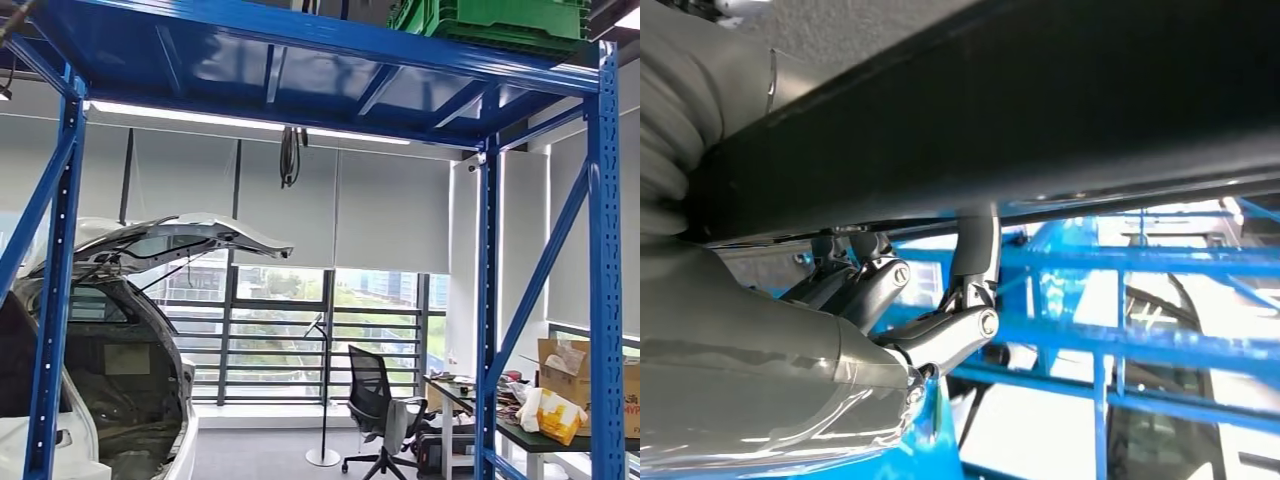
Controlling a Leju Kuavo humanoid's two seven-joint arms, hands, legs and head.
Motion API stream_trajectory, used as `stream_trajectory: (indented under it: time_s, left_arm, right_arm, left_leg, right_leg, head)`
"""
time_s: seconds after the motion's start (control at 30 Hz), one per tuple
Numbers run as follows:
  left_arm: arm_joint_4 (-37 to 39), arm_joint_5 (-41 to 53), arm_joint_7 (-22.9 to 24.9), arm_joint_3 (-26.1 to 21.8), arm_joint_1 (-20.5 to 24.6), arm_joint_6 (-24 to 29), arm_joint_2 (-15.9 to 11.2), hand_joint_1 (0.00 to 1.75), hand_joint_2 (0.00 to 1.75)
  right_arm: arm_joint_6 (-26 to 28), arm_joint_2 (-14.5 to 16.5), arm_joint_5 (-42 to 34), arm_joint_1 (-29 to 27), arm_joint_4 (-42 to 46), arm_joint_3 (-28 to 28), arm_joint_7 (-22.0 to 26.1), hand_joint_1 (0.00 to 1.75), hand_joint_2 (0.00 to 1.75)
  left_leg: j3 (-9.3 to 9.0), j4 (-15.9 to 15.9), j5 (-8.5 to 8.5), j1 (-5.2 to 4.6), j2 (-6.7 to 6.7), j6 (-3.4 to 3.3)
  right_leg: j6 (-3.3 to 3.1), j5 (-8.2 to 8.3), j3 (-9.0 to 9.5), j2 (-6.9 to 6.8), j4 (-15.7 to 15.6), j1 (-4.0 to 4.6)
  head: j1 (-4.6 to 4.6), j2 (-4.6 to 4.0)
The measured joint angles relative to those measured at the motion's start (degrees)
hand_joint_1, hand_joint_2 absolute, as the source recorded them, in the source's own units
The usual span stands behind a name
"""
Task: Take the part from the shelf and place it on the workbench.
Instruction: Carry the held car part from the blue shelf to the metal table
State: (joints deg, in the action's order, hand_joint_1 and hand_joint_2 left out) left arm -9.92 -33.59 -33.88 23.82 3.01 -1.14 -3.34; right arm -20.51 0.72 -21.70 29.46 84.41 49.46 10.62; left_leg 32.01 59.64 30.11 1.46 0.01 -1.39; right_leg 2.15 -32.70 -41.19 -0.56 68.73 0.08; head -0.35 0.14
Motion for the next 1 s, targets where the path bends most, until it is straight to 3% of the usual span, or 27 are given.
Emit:
stream_trajectory:
  time_s: [0.03,0.07,0.1,0.13,0.2,0.27,0.33,0.4,0.43,0.53,0.57,0.6,0.63,0.7,0.77,0.9,0.93,1.0]
  left_arm:
    - [0.00,0.00,0.01,0.00,0.03,0.01,-0.01,0.00,1.75]
    - [0.00,0.01,0.01,0.00,0.03,0.05,-0.01,0.00,1.75]
    - [0.00,0.01,0.01,0.00,0.03,0.14,-0.02,0.00,1.75]
    - [0.00,0.02,0.01,0.00,0.03,0.23,-0.02,0.00,1.75]
    - [0.00,0.01,0.08,0.01,0.08,0.37,-0.02,0.00,1.75]
    - [0.00,0.00,0.32,0.02,0.11,0.37,-0.01,0.00,1.75]
    - [0.00,0.01,0.61,0.03,0.10,0.36,-0.01,0.00,1.75]
    - [0.00,0.02,0.81,0.05,0.09,0.39,-0.07,0.00,1.75]
    - [0.00,0.04,0.93,0.08,0.07,0.42,-0.12,0.00,1.75]
    - [0.00,0.10,1.26,0.20,0.02,0.50,-0.22,0.00,1.75]
    - [0.00,0.11,1.29,0.28,-0.02,0.51,-0.27,0.00,1.75]
    - [0.00,0.11,1.31,0.37,-0.07,0.52,-0.32,0.00,1.75]
    - [0.00,0.11,1.32,0.46,-0.10,0.52,-0.39,0.00,1.75]
    - [0.00,0.11,1.31,0.58,-0.04,0.52,-0.50,0.00,1.75]
    - [0.00,0.11,1.31,0.73,0.09,0.52,-0.51,0.00,1.75]
    - [0.00,0.18,1.43,1.03,0.00,0.53,-0.50,0.00,1.75]
    - [0.00,0.19,1.46,1.07,0.03,0.53,-0.52,0.00,1.75]
    - [0.00,0.20,1.53,1.17,0.17,0.55,-0.57,0.00,1.75]
  right_arm:
    - [0.00,-0.01,0.00,-0.02,-0.01,0.00,0.00,1.75,1.75]
    - [0.00,-0.01,0.00,-0.04,-0.03,0.01,0.00,1.75,1.75]
    - [0.00,-0.01,0.00,-0.05,-0.04,0.01,0.00,1.75,1.75]
    - [-0.02,-0.01,0.00,-0.04,-0.05,0.02,0.01,1.75,1.75]
    - [-0.05,0.09,0.00,0.11,-0.03,0.01,0.04,1.75,1.75]
    - [-0.08,0.30,-0.01,0.48,0.09,-0.02,0.13,1.75,1.75]
    - [-0.13,0.46,-0.04,0.78,0.22,-0.02,0.24,1.75,1.75]
    - [-0.20,0.58,-0.09,0.85,0.25,-0.02,0.45,1.75,1.75]
    - [-0.27,0.67,-0.11,0.85,0.26,-0.02,0.66,1.75,1.75]
    - [-0.62,0.92,-0.04,0.57,0.26,-0.01,1.37,1.75,1.75]
    - [-0.74,0.94,-0.01,0.40,0.25,-0.01,1.48,1.75,1.75]
    - [-0.85,0.94,0.02,0.28,0.25,0.00,1.54,1.75,1.75]
    - [-0.94,0.95,0.04,0.22,0.25,0.00,1.58,1.75,1.75]
    - [-1.05,0.97,0.10,0.19,0.26,-0.01,1.82,1.75,1.75]
    - [-1.18,1.05,0.31,0.19,0.30,-0.05,2.24,1.75,1.75]
    - [-1.84,1.10,1.47,0.15,0.38,-0.10,2.92,1.75,1.75]
    - [-2.00,1.09,1.77,0.21,0.37,-0.11,3.03,1.75,1.75]
    - [-2.34,1.05,2.24,0.32,0.27,-0.13,3.27,1.75,1.75]
  left_leg:
    - [0.72,0.01,-0.61,-0.20,0.04,-0.17]
    - [1.44,0.02,-1.15,-0.42,0.07,-0.27]
    - [2.18,0.03,-1.68,-0.65,0.09,-0.35]
    - [2.88,0.02,-2.19,-0.87,0.09,-0.38]
    - [4.00,0.00,-3.17,-1.10,0.08,-0.37]
    - [4.57,-0.05,-4.06,-1.01,0.11,-0.04]
    - [4.75,-0.33,-4.90,-0.69,0.21,0.58]
    - [5.09,-0.20,-4.72,-0.49,0.24,1.02]
    - [5.63,0.93,-3.49,-0.50,0.20,1.18]
    - [8.86,10.09,2.71,-0.39,0.12,1.79]
    - [9.53,12.87,3.71,-0.31,0.12,2.08]
    - [9.41,13.92,3.65,-0.20,0.12,2.37]
    - [8.29,12.88,2.67,-0.04,0.13,2.67]
    - [3.96,6.32,0.15,0.34,0.19,3.32]
    - [1.29,1.57,-0.64,0.39,0.16,3.20]
    - [1.46,0.86,-0.40,0.18,0.04,1.58]
    - [1.52,0.79,-0.55,0.23,-0.02,1.25]
    - [1.77,0.74,-0.82,0.26,-0.25,0.72]
  right_leg:
    - [0.07,-1.97,-0.50,0.01,3.54,-0.04]
    - [0.01,-2.66,-0.47,0.02,6.01,-0.03]
    - [-0.21,-2.13,0.29,0.06,6.81,0.03]
    - [-0.63,-0.71,1.93,0.13,5.60,0.17]
    - [-2.06,1.57,7.60,0.30,-1.68,0.97]
    - [-3.36,1.03,12.95,0.35,-9.71,1.88]
    - [-4.03,0.45,14.65,0.32,-13.04,2.38]
    - [-4.51,1.70,14.63,0.17,-14.18,2.29]
    - [-4.74,2.42,14.46,0.06,-14.72,2.15]
    - [-4.94,3.62,13.29,-0.17,-14.92,1.95]
    - [-4.89,3.80,12.82,-0.22,-14.69,1.91]
    - [-4.82,3.92,12.31,-0.25,-14.36,1.84]
    - [-4.73,3.95,11.82,-0.25,-13.89,1.71]
    - [-4.23,3.64,10.76,-0.21,-12.52,1.44]
    - [-3.55,3.16,9.55,-0.13,-10.81,1.44]
    - [-2.66,2.50,8.50,0.01,-9.20,1.36]
    - [-2.31,1.52,8.00,0.09,-7.95,1.20]
    - [-1.61,-1.85,5.51,0.23,-2.24,0.82]
  head:
    - [-0.01,-0.01]
    - [0.00,-0.01]
    - [0.00,-0.01]
    - [0.00,-0.01]
    - [0.01,-0.01]
    - [0.01,-0.01]
    - [0.02,0.00]
    - [0.01,0.01]
    - [0.01,0.00]
    - [0.02,-0.01]
    - [0.02,-0.01]
    - [0.02,-0.01]
    - [0.02,-0.01]
    - [0.02,-0.01]
    - [0.02,0.01]
    - [-0.02,0.01]
    - [-0.02,0.01]
    - [-0.03,-0.01]
